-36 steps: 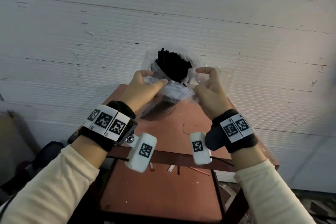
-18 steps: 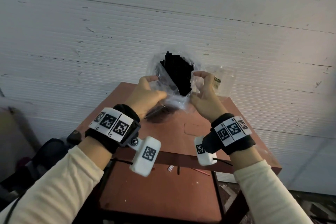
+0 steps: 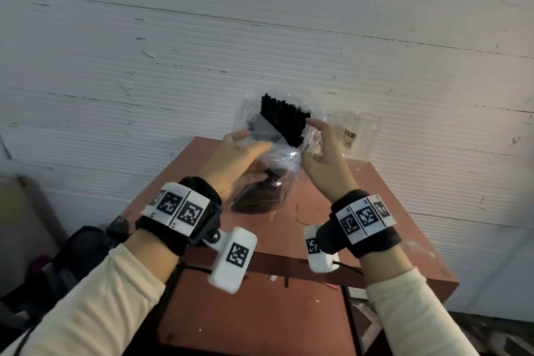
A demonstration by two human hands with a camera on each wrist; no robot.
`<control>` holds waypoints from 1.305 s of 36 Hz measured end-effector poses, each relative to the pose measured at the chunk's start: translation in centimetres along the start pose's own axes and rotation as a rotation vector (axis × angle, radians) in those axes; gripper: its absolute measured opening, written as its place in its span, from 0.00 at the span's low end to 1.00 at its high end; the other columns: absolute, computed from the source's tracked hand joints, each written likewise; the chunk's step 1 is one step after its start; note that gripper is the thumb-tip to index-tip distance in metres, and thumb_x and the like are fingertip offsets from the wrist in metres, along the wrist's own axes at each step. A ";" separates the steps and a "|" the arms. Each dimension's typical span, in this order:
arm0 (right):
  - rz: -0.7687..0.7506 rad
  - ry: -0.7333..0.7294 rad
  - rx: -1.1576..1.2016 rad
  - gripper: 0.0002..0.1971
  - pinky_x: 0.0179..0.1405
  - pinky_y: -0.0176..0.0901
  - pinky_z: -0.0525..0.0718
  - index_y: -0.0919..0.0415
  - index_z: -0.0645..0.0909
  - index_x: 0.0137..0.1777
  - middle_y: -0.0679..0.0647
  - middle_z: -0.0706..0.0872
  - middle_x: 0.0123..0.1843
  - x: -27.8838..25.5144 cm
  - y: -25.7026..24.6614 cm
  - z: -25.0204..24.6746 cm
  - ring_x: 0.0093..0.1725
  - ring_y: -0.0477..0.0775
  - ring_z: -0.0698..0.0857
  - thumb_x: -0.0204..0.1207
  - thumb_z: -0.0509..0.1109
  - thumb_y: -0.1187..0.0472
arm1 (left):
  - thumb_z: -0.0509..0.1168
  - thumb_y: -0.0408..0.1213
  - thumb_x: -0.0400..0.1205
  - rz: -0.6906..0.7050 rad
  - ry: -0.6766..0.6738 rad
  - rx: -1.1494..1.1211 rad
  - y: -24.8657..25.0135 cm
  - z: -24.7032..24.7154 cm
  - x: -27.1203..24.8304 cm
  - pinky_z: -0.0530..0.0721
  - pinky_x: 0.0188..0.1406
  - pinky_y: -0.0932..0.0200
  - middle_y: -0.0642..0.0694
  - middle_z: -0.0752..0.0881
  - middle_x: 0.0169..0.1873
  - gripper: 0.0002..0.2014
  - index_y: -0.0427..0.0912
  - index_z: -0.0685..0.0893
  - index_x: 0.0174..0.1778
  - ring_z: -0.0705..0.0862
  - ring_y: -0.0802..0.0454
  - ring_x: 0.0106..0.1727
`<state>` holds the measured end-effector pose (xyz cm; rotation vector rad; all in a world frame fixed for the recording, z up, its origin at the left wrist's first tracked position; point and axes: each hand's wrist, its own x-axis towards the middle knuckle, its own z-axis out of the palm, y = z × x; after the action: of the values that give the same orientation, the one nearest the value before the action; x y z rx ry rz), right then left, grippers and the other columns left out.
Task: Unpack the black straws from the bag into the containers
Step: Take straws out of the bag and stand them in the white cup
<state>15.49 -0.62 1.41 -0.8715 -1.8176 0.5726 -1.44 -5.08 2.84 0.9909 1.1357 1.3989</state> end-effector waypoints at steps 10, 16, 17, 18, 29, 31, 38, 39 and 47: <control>0.138 -0.003 0.190 0.22 0.25 0.38 0.78 0.53 0.64 0.73 0.45 0.76 0.23 0.1 -0.6 0.4 0.21 0.43 0.75 0.82 0.57 0.70 | 0.78 0.25 0.70 0.042 -0.008 -0.011 -0.1 0.2 -0.4 0.91 0.45 0.54 0.38 0.80 0.64 0.41 0.45 0.62 0.74 0.90 0.45 0.51; 0.134 -0.009 0.414 0.18 0.31 0.51 0.84 0.56 0.63 0.65 0.54 0.83 0.28 -0.3 -1.0 0.5 0.25 0.59 0.81 0.82 0.67 0.64 | 0.69 0.12 0.72 0.050 -0.015 -0.022 -0.2 -0.2 -0.1 0.91 0.43 0.54 0.36 0.74 0.68 0.44 0.49 0.60 0.78 0.87 0.39 0.55; 0.110 0.011 0.365 0.19 0.29 0.50 0.84 0.55 0.63 0.65 0.61 0.83 0.27 -0.3 -1.1 0.6 0.26 0.62 0.81 0.81 0.69 0.63 | 0.68 0.12 0.72 0.064 -0.009 -0.005 -0.3 -0.3 0.1 0.90 0.49 0.50 0.36 0.73 0.68 0.44 0.51 0.61 0.77 0.86 0.37 0.58; 0.083 0.027 0.337 0.20 0.28 0.51 0.84 0.55 0.63 0.65 0.70 0.81 0.28 -0.4 -0.9 0.6 0.25 0.66 0.81 0.80 0.70 0.62 | 0.68 0.11 0.72 0.077 -0.002 0.006 -0.4 -0.4 0.2 0.89 0.55 0.45 0.36 0.73 0.68 0.42 0.53 0.62 0.74 0.85 0.35 0.60; 0.150 -0.192 0.045 0.24 0.22 0.37 0.79 0.51 0.61 0.62 0.59 0.79 0.43 0.2 1.0 1.5 0.22 0.45 0.74 0.76 0.69 0.72 | 0.72 0.16 0.71 0.132 0.095 0.329 -1.9 -2.7 1.2 0.81 0.40 0.64 0.54 0.76 0.53 0.43 0.48 0.62 0.77 0.78 0.59 0.48; 0.162 -0.226 -0.016 0.24 0.20 0.36 0.71 0.48 0.62 0.62 0.65 0.79 0.36 -0.2 1.4 1.6 0.21 0.46 0.71 0.76 0.70 0.68 | 0.76 0.21 0.67 0.148 0.160 0.433 -2.4 -3.5 1.3 0.84 0.43 0.58 0.53 0.77 0.49 0.44 0.46 0.63 0.77 0.80 0.57 0.47; 0.137 -0.061 -0.221 0.19 0.65 0.50 0.64 0.44 0.72 0.59 0.54 0.65 0.64 -0.1 0.1 1.0 0.67 0.55 0.63 0.73 0.74 0.45 | 0.77 0.17 0.68 0.193 0.074 0.505 -2.8 -4.7 1.1 0.78 0.34 0.80 0.47 0.78 0.51 0.39 0.39 0.64 0.69 0.79 0.60 0.46; 0.110 -0.023 -0.190 0.17 0.67 0.49 0.63 0.45 0.74 0.59 0.54 0.65 0.65 0.2 -0.3 0.8 0.68 0.53 0.62 0.74 0.72 0.45 | 0.76 0.16 0.68 0.194 0.063 0.501 -2.8 -4.6 1.0 0.77 0.32 0.80 0.48 0.79 0.47 0.40 0.38 0.63 0.71 0.80 0.59 0.45; 0.107 0.095 -0.082 0.15 0.67 0.53 0.77 0.35 0.73 0.65 0.49 0.72 0.67 3.6 -0.3 -1.4 0.65 0.48 0.71 0.79 0.65 0.42 | 0.70 0.13 0.70 0.146 -0.067 0.518 -4.4 -3.5 1.1 0.78 0.22 0.71 0.43 0.78 0.39 0.42 0.44 0.58 0.73 0.79 0.55 0.32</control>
<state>15.78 1.98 4.23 -1.0392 -1.7263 0.5182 -4.05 -4.39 -2.19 1.4992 1.4345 1.1923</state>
